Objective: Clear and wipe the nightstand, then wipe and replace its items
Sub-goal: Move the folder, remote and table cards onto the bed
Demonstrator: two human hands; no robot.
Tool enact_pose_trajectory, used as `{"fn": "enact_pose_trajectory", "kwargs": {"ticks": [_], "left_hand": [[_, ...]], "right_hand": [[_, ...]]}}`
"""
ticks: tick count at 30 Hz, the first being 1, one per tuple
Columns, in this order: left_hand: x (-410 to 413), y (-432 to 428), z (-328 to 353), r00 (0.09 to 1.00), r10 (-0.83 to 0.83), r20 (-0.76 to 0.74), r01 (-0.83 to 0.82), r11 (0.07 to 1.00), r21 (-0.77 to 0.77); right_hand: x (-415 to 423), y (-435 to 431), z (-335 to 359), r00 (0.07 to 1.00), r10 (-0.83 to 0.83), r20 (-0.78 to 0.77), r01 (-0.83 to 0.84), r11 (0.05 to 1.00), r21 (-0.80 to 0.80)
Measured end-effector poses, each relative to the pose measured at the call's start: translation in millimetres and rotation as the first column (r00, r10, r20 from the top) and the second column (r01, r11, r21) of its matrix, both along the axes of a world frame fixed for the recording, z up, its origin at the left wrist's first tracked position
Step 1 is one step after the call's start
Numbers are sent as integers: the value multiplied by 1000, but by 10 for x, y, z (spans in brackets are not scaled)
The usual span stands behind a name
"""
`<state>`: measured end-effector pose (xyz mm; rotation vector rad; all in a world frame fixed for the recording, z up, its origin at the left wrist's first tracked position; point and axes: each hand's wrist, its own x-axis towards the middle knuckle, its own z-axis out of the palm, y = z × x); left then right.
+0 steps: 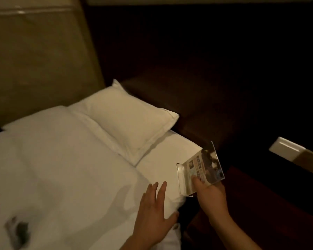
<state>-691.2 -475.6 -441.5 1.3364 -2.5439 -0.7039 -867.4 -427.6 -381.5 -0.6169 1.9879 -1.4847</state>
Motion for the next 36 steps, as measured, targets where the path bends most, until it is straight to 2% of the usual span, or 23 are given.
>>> {"fn": "enact_pose_trajectory", "kwargs": {"ticks": [4,8,14,19,25,31,36], "left_hand": [[610,98,323,990,138,39,-137,990,-28],[1130,235,614,969,238,67,-233,969,-75],[1912,443,912,920,388,58,-384,921,-65],[2639,577,1031,883,467,54,-464,884,-54],[3692,683,1047,835,549,43,-548,836,-21],[4813,782,1044,784,619,56,-621,784,20],[5492,719,1059,735,673,78,-676,737,16]], "right_hand": [[499,-74,436,975,200,-95,-200,980,11],[972,-81,747,934,351,-72,-350,936,22],[1719,-84,1099,864,490,-118,-493,870,7],[2409,-125,1226,774,610,-171,-605,792,83],[3335,-201,1209,660,712,-239,-692,701,176],[4311,-253,1090,647,746,-157,-708,665,236],[5015,-449,880,602,791,-113,-724,600,339]]}}
